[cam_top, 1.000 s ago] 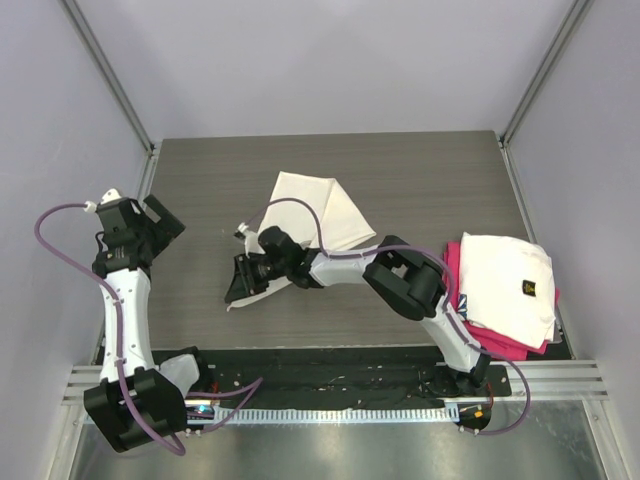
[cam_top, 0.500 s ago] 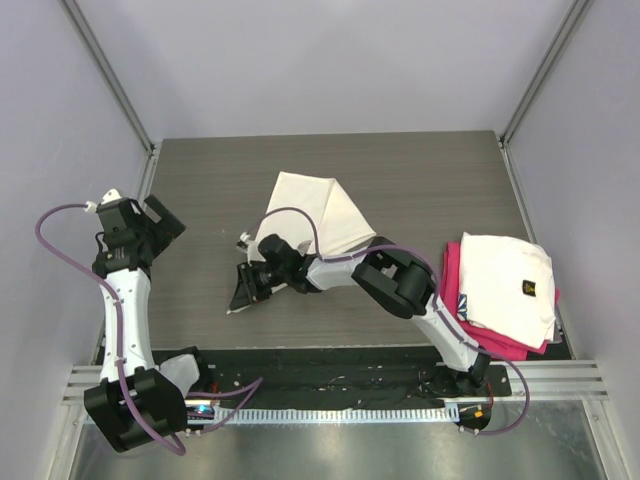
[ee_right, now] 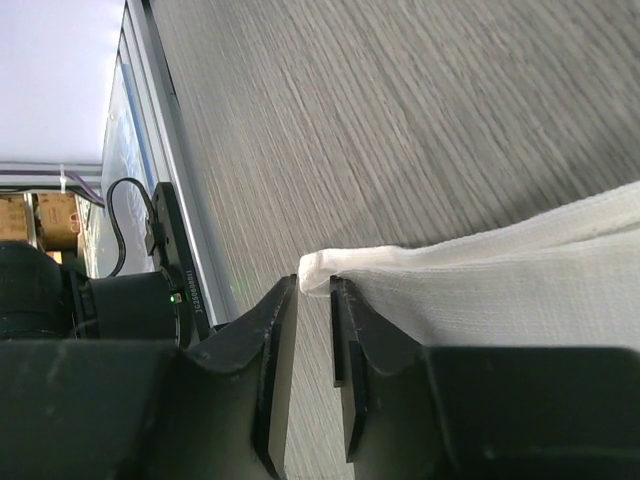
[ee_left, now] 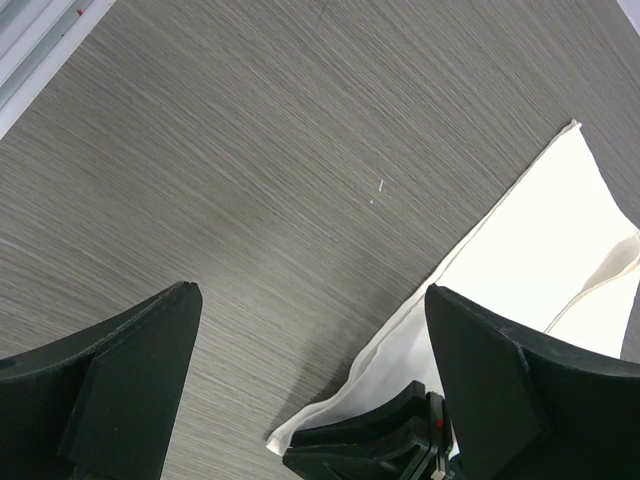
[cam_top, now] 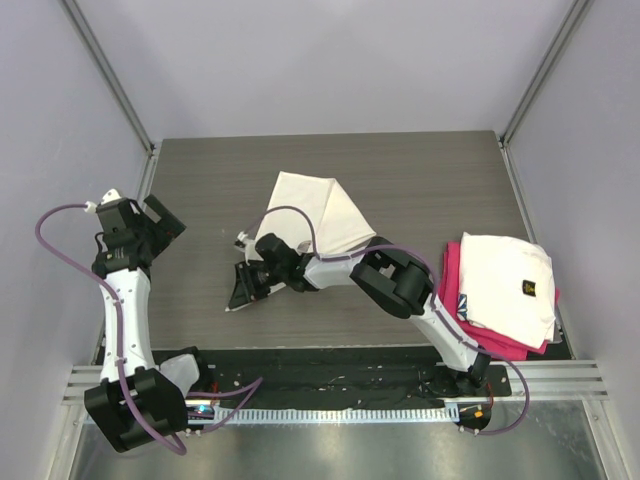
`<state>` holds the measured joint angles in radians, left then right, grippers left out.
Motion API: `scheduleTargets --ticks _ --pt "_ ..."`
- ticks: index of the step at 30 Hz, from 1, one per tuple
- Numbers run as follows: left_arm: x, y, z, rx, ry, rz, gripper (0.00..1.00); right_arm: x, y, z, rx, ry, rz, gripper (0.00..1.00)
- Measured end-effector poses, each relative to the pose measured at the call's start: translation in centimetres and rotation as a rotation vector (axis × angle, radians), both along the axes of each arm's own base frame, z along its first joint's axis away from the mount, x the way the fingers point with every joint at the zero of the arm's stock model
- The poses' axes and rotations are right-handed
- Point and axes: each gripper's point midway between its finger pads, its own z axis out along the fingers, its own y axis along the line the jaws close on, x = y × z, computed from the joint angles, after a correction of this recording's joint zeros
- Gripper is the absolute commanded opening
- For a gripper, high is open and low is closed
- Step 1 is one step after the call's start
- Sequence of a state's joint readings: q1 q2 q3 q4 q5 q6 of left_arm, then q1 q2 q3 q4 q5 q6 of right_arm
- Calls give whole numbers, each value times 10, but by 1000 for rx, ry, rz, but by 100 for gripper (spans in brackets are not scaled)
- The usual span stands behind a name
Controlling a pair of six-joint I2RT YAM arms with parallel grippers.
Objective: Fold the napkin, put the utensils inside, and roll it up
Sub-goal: Fold the napkin
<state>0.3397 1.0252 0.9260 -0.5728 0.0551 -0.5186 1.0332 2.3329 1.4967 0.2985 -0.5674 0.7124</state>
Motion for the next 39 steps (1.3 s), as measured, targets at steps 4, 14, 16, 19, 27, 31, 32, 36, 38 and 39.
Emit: scheduleTargets --ticks 4,14,16,19,27,31,32,36,38,39 --pt "-1 1 0 0 -1 3 100 2 1 4 -5 -29 13 37" --pt "0 -2 2 -10 -10 -10 100 12 -2 45 -38 -177 -5 50" --pt "0 -2 2 -11 -10 -10 100 15 -1 50 -54 -222 -16 53" --pt "0 -2 2 -12 -11 -8 100 13 -1 46 -100 -275 -19 54" --pt "0 -2 2 -18 -14 -8 100 -13 3 34 -231 -421 33 55" --pt "0 -2 0 -22 -14 -9 100 -23 8 35 -243 -468 55 55" --pt "0 -2 0 -23 -14 -10 100 -24 9 35 -246 -476 59 55" --pt "0 -2 0 -24 -14 -10 100 -21 10 26 -273 -495 58 55" --pt "0 -2 0 -24 -14 -10 100 -20 8 19 -294 -502 61 55" --pt "0 -2 0 -25 -15 -11 100 -19 7 15 -304 -503 62 55"
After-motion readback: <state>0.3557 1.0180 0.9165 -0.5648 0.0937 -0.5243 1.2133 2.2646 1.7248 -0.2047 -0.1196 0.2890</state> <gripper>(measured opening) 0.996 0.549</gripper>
